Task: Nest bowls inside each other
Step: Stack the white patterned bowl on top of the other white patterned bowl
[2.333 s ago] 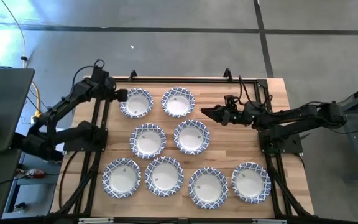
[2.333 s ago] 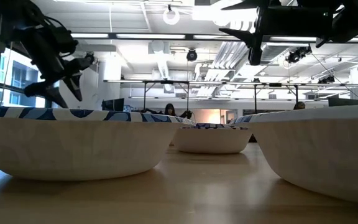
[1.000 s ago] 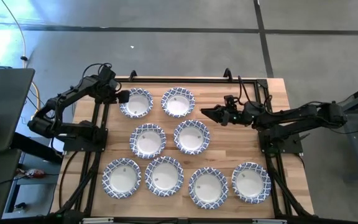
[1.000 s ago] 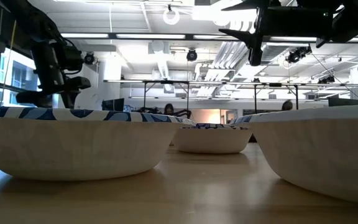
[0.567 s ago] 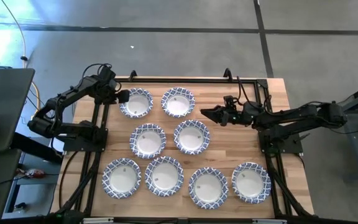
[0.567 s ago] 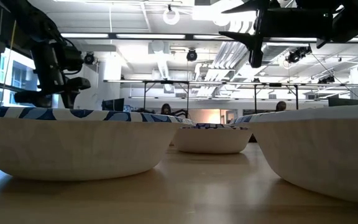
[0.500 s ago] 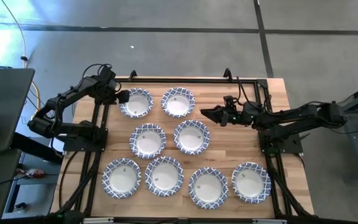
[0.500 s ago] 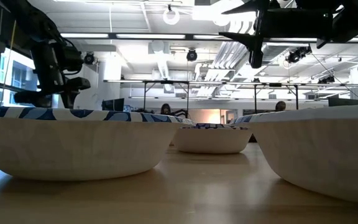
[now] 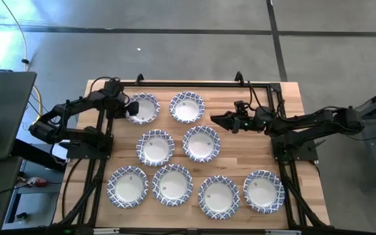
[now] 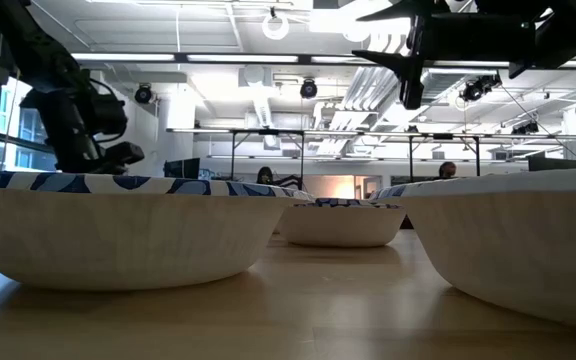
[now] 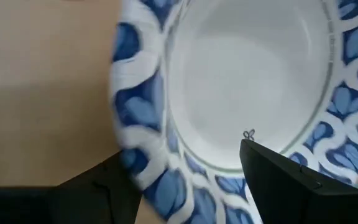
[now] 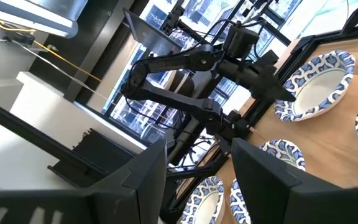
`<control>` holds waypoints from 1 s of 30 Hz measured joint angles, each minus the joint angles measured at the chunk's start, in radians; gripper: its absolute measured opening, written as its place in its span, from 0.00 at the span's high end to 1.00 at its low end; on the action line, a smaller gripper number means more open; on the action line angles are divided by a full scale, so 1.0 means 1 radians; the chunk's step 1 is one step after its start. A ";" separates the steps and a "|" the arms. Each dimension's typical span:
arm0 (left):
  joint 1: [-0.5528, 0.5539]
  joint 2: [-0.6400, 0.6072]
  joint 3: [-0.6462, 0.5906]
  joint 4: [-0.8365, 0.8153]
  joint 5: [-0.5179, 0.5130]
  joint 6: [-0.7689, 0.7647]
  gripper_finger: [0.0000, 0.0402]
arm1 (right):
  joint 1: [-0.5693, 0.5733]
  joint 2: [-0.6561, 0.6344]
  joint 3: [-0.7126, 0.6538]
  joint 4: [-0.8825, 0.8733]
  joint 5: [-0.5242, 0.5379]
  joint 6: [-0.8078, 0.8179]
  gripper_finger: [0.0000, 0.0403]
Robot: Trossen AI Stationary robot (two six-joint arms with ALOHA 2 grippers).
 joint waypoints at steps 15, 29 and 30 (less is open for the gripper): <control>0.001 0.000 0.041 0.107 0.047 -0.021 0.53 | -0.037 0.000 0.000 -0.010 -0.023 -0.004 0.57; 0.001 0.000 0.041 0.116 0.047 -0.009 0.73 | -0.076 0.000 0.000 -0.030 -0.051 -0.007 0.57; 0.001 0.000 0.041 0.119 0.047 -0.009 0.74 | -0.076 0.000 0.000 -0.033 -0.051 -0.008 0.57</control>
